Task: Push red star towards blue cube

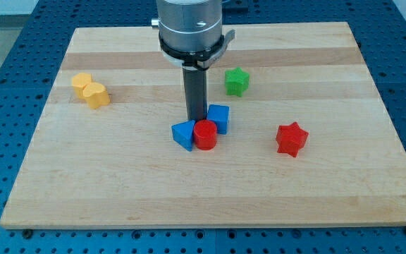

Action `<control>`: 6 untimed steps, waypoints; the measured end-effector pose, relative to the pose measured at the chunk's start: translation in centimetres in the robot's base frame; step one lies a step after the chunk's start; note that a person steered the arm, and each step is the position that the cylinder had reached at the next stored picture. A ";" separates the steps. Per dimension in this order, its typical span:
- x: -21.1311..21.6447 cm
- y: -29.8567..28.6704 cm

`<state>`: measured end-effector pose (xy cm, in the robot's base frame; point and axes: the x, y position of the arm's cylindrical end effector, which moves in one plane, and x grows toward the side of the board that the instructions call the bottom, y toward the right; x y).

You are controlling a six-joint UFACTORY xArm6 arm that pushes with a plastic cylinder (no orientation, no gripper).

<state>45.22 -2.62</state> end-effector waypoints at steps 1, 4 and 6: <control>-0.8 0.0; -2.6 9.4; -2.1 19.0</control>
<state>43.10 16.40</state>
